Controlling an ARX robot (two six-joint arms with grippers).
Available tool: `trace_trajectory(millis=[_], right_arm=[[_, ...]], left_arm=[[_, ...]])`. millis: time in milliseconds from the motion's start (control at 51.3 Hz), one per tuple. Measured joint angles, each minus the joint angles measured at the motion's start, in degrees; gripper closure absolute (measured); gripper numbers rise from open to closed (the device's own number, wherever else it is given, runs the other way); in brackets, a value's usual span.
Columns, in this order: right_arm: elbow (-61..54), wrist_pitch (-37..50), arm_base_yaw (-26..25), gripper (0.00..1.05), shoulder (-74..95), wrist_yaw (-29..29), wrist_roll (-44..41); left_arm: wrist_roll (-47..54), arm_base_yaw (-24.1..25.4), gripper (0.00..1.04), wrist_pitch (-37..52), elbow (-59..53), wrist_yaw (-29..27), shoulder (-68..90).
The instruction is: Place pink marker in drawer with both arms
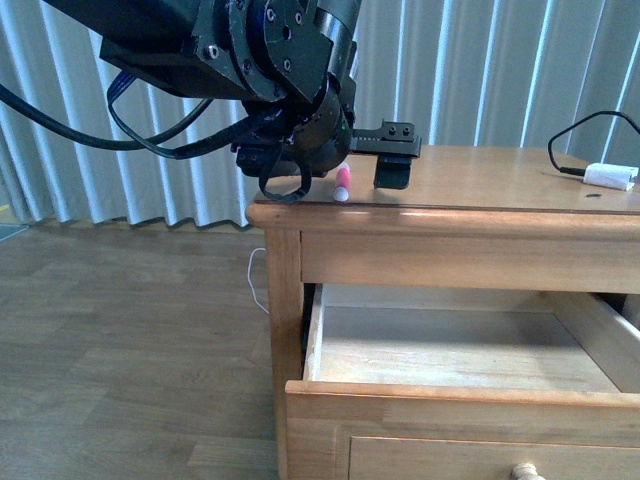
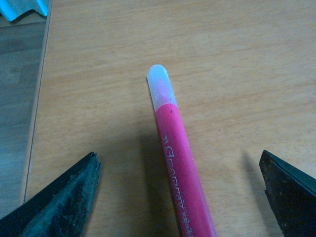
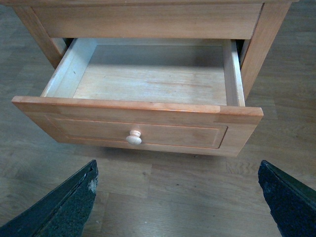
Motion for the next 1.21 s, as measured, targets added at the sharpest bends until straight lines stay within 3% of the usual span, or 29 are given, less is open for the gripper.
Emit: trace_trajectory(millis=[253, 799, 955, 1130, 1208], right_arm=[[0.0, 0.0, 0.0, 0.09, 0.0, 0.0, 0.0], [0.0, 0.0, 0.0, 0.09, 0.0, 0.0, 0.0], [0.0, 0.0, 0.0, 0.09, 0.0, 0.0, 0.0], [0.0, 0.0, 0.0, 0.09, 0.0, 0.0, 0.0], [0.0, 0.0, 0.0, 0.09, -0.02, 0.0, 0.0]], left_arm=[[1.57, -0.15, 0.08, -2.6, 0.66, 0.9, 0.52], [4.09, 0.66, 0.88, -1.42, -0.96, 1.53, -0.26], [6.01, 1.03, 0.9, 3.67, -5.92, 1.77, -2.64], [7.48, 1.31, 0.9, 10.6, -13.22, 7.82, -7.74], [8.31, 1.27, 0.9, 12.22, -17.22, 13.55, -12.17]])
